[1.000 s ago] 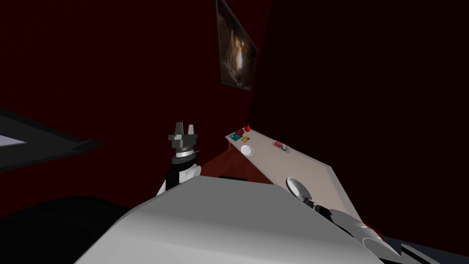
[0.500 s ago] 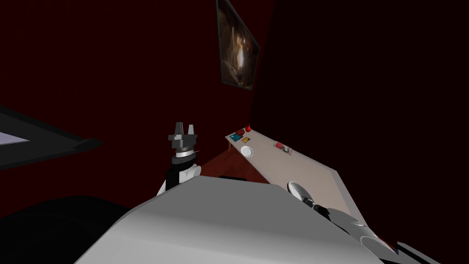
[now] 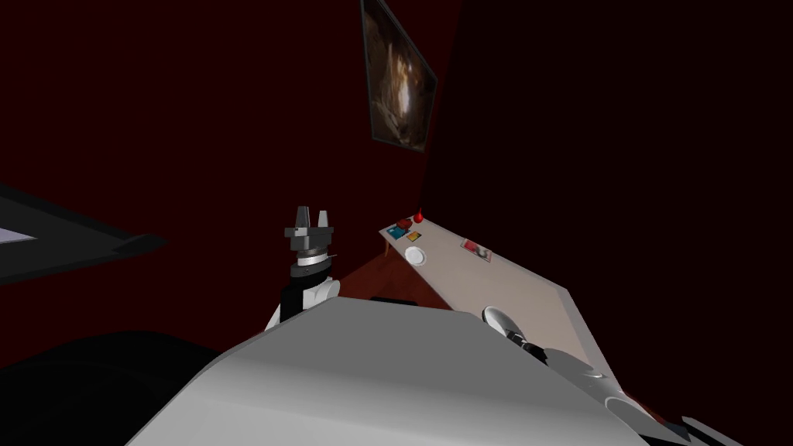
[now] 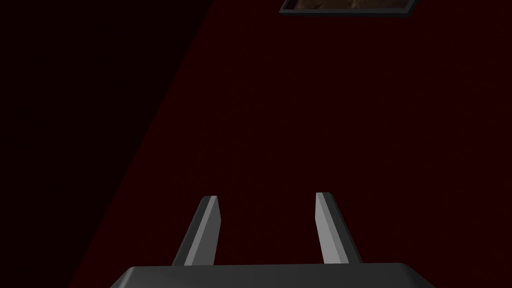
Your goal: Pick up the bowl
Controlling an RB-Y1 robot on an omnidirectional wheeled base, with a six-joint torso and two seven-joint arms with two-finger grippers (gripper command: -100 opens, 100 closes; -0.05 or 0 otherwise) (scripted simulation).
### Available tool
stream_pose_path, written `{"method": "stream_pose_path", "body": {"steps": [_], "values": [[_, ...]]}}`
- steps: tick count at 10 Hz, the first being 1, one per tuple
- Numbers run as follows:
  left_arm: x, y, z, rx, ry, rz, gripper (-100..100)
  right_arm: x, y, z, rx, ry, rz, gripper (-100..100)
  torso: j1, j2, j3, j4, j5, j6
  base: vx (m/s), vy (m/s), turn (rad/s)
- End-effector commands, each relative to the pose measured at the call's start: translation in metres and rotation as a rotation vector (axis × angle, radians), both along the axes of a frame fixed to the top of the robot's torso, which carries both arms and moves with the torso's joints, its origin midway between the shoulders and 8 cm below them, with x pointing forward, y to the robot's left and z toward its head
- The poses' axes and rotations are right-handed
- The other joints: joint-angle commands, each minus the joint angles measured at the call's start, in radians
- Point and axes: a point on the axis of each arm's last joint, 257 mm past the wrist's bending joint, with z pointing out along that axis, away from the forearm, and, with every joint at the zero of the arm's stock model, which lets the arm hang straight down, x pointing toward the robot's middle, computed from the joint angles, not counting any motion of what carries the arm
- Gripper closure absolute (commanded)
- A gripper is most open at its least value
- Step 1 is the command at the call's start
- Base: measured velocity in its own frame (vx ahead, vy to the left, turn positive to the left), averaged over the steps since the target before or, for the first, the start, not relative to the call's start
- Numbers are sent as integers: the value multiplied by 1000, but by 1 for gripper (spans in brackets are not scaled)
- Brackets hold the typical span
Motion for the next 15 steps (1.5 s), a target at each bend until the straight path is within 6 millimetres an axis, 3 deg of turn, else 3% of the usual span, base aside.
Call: {"method": "stream_pose_path", "body": {"steps": [1,7,8,10,12,13,15], "values": [[0,0,0,0,0,0,0,4,6,-2,-1,-7,3,-100,0,0,0,0,0,0,4,-44,1],[0,0,0,0,0,0,0,0,36,-10,4,-7,2,-100,0,0,0,0,0,0,10,-45,-2],[0,0,0,0,0,0,0,-11,37,-11,-3,8,-9,-100,0,0,0,0,0,0,9,-58,-3],[0,0,0,0,0,0,0,-4,47,-12,9,-4,-3,-100,0,0,0,0,0,0,8,-31,1],[0,0,0,0,0,0,0,-10,58,-14,15,0,-10,-100,2,0,0,0,0,0,9,-29,-3],[0,0,0,0,0,0,0,-24,60,-15,10,17,-24,-100,2,0,0,0,0,0,14,-48,-3],[0,0,0,0,0,0,0,-18,70,-16,22,6,-19,-100,0,0,0,0,0,0,4,-38,1]]}}
